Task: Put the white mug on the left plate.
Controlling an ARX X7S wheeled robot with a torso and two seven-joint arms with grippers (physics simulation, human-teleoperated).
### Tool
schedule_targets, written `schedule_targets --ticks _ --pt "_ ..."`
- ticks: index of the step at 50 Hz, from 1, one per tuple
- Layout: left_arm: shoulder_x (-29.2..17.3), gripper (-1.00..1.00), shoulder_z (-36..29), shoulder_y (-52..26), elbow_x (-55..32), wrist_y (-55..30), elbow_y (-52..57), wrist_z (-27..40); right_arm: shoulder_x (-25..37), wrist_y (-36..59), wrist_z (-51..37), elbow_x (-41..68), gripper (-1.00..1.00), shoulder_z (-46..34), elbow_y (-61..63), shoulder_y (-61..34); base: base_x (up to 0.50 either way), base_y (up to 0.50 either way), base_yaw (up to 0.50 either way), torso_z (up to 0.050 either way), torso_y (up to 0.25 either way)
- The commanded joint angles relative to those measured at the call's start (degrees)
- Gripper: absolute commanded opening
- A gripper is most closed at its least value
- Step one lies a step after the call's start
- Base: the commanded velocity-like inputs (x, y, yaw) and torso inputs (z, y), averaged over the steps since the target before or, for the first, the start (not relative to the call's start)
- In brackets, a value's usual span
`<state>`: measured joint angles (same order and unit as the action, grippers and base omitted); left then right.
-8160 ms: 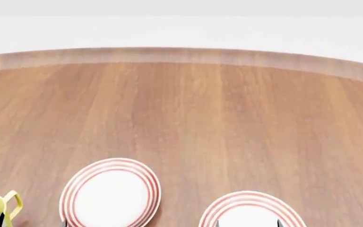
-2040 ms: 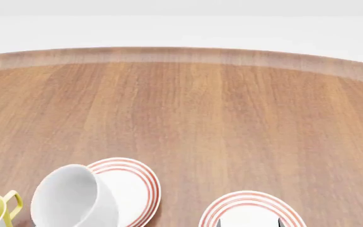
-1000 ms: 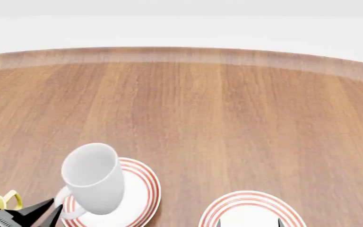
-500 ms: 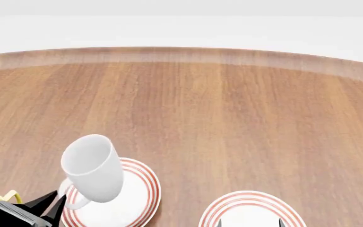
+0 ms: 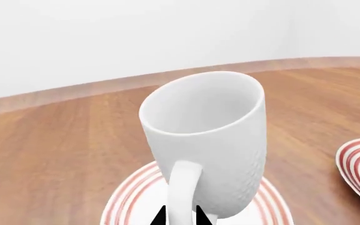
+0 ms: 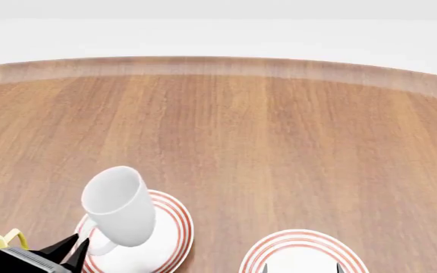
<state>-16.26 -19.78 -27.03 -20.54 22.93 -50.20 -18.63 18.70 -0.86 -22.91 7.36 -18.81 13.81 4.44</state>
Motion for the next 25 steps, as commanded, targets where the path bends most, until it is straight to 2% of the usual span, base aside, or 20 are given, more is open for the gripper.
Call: schedule_targets --ticks 1,4,10,14,20,25 --pt "1.5 -1.0 0.3 -1.2 -1.0 1.2 -1.9 -0.5 0.1 -0.1 -0.2 0.1 1.0 -0.1 -0.1 -0.1 0.0 0.0 0.0 0.0 0.0" --pt "1.9 -1.0 0.4 -1.5 -0.9 1.4 -2.5 0.0 0.2 0.0 -0.3 0.2 1.0 -0.1 0.2 0.0 0.0 0.0 0.0 0.0 0.0" --pt "4.6 -1.0 0.5 -6.7 2.6 9.9 -16.2 2.9 0.4 -0.2 -0.3 0.3 1.0 -0.1 0.2 0.1 0.0 0.0 0.0 0.0 0.0" --pt "5.4 -1.0 0.5 -8.0 3.4 11.6 -19.6 4.3 0.4 -0.3 -0.3 0.4 1.0 -0.2 -0.1 0.0 0.0 0.0 0.0 0.0 0.0" --pt "6.4 -1.0 -0.4 -9.8 7.1 15.7 -24.3 11.0 0.5 -0.3 -0.5 0.5 1.0 -0.2 0.1 0.0 0.0 0.0 0.0 0.0 0.002" --pt "6.7 -1.0 -0.7 -9.8 8.7 15.9 -24.3 13.0 0.5 -0.3 -0.5 0.4 1.0 -0.3 -0.2 -0.1 0.0 0.0 0.0 0.0 0.0"
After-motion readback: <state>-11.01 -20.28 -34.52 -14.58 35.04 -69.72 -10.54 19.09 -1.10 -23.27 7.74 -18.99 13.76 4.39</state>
